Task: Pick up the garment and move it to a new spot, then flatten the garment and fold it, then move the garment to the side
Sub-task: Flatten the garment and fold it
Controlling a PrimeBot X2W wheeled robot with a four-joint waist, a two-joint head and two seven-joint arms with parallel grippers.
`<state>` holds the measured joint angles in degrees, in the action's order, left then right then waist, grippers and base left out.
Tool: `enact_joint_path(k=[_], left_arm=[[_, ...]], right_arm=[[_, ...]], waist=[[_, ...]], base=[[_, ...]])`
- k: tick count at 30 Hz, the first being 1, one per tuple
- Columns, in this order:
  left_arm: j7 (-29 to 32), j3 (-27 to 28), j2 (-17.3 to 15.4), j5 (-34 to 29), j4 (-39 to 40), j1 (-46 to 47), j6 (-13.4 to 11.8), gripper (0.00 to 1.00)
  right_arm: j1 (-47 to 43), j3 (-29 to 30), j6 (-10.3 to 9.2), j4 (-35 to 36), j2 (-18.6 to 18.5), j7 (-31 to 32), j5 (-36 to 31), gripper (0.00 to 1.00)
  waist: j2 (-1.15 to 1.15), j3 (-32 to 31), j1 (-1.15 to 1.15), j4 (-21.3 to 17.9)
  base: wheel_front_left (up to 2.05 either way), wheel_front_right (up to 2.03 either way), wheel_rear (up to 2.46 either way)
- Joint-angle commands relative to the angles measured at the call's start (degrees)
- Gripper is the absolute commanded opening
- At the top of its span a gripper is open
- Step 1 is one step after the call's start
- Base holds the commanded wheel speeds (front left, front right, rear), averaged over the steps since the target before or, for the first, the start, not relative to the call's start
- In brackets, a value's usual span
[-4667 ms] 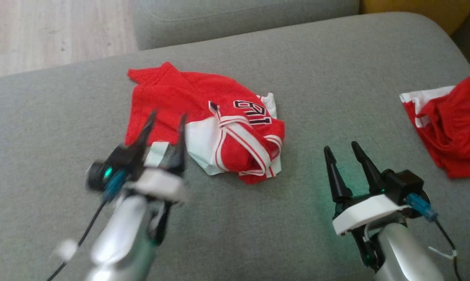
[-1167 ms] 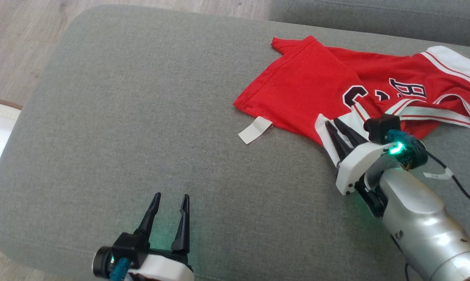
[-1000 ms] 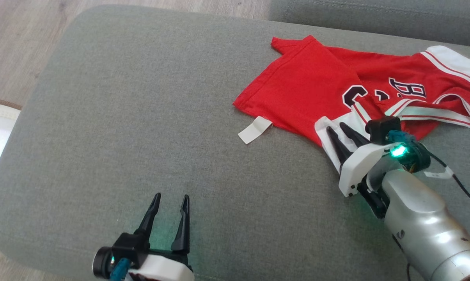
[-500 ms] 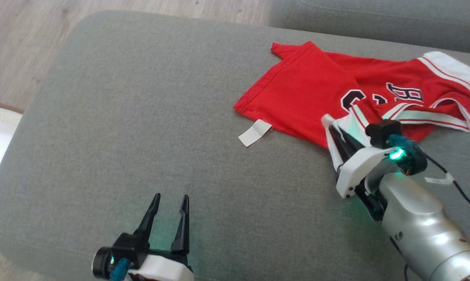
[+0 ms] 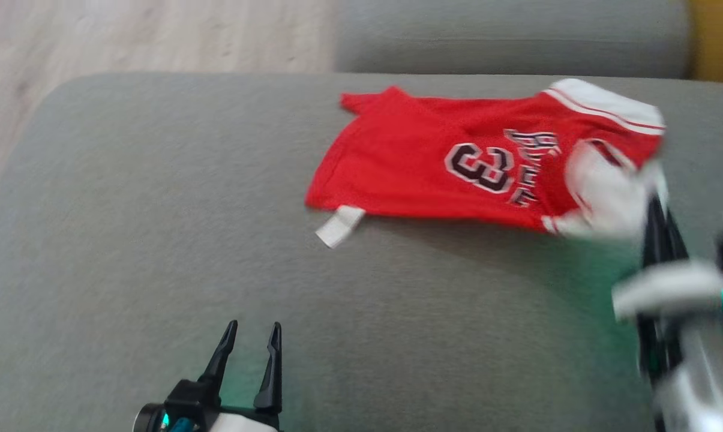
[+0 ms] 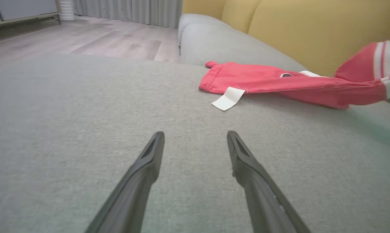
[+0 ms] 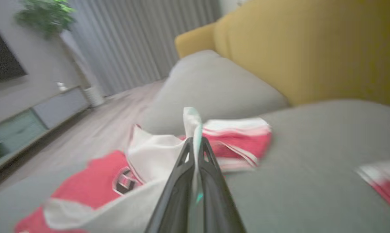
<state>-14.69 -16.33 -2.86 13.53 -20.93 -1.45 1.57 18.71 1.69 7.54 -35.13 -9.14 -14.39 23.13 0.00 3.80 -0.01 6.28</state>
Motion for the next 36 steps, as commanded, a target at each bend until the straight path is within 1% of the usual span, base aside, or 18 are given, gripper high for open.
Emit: enact_joint_path(k=[1, 3, 5, 6, 7, 10, 12, 17, 20, 24, 31, 33, 36], left_arm=[[-0.3, 2.2, 0.0, -0.5, 1.2, 1.3, 0.1, 1.0], [-0.3, 2.2, 0.0, -0.5, 1.0, 1.7, 0.0, 1.0], [-0.3, 2.2, 0.0, -0.4, 0.9, 2.1, -0.2, 1.0], [-0.3, 2.3, 0.0, -0.4, 0.9, 2.3, -0.3, 1.0], [-0.3, 2.3, 0.0, -0.4, 0.9, 2.3, -0.3, 1.0], [-0.3, 2.4, 0.0, -0.5, 0.8, 2.9, -0.6, 1.0], [-0.3, 2.4, 0.0, -0.4, 0.7, 3.5, -0.7, 1.0], [-0.3, 2.2, 0.0, -0.1, -0.6, 7.5, -0.5, 1.0], [-0.3, 1.9, 0.0, 0.4, -3.2, 11.9, 0.7, 1.0], [-0.3, 1.9, 0.0, 1.7, -9.2, 19.1, 2.6, 1.0], [-0.3, 1.8, 0.0, 4.8, -17.9, 28.9, 4.7, 1.0], [-0.3, 2.1, 0.0, 5.8, -19.3, 30.5, 5.0, 1.0], [-0.3, 1.8, 0.0, 5.5, -22.1, 32.1, 5.0, 1.0]], right_arm=[[-2.1, 2.0, -0.05, 2.3, 2.2, -0.6, -1.8, 1.0], [-5.5, 7.5, -0.05, 2.4, 3.9, -0.6, -3.8, 1.0], [-7.6, 11.1, -0.05, 3.1, 4.9, -0.6, -6.2, 1.0], [-8.1, 12.4, -0.05, 3.6, 5.3, -0.6, -7.2, 1.0], [-8.1, 12.4, -0.05, 3.6, 5.3, -0.6, -7.2, 1.0], [-8.6, 14.0, -0.05, 6.4, 6.0, -0.6, -9.8, 1.0], [-8.5, 12.5, -0.05, 8.3, 6.2, -0.6, -11.3, 1.0], [-7.8, 5.7, -0.05, 11.8, 6.2, -0.6, -13.8, 1.0], [-7.1, 2.8, -0.05, 12.7, 6.2, -0.6, -14.1, 1.0], [-5.8, -0.1, -0.05, 13.2, 6.2, -0.6, -14.3, 1.0], [-4.0, -1.7, -0.05, 13.2, 6.3, -0.6, -14.2, 1.0], [-3.7, -1.6, -0.05, 13.0, 6.3, -0.6, -14.1, 1.0], [-3.4, -1.6, -0.05, 12.6, 6.3, -0.6, -13.6, 1.0]], waist=[[0.0, -1.1, 0.01, -3.2], [0.0, -1.1, 0.01, -4.6], [0.0, -0.9, 0.01, -5.7], [0.0, -0.8, 0.01, -6.1], [0.0, -0.8, 0.01, -6.1], [0.0, -0.2, 0.01, -7.1], [0.0, 0.4, 0.01, -7.6], [0.0, 2.7, 0.01, -8.3], [0.0, 4.8, 0.01, -8.8], [0.0, 8.2, 0.01, -10.2], [0.0, 12.8, 0.01, -13.2], [0.0, 13.5, 0.01, -13.9], [0.0, 14.3, 0.01, -14.7]], base=[[0.0, 0.0, 0.0], [0.0, 0.0, 0.0], [0.0, 0.0, 0.0], [0.0, 0.0, 0.0], [0.0, 0.0, 0.0], [0.0, 0.0, 0.0], [0.0, 0.0, 0.0], [0.0, 0.0, 0.0], [0.0, 0.0, 0.0], [0.0, 0.0, 0.0], [0.0, 0.0, 0.0], [0.0, 0.0, 0.0], [0.0, 0.0, 0.0]])
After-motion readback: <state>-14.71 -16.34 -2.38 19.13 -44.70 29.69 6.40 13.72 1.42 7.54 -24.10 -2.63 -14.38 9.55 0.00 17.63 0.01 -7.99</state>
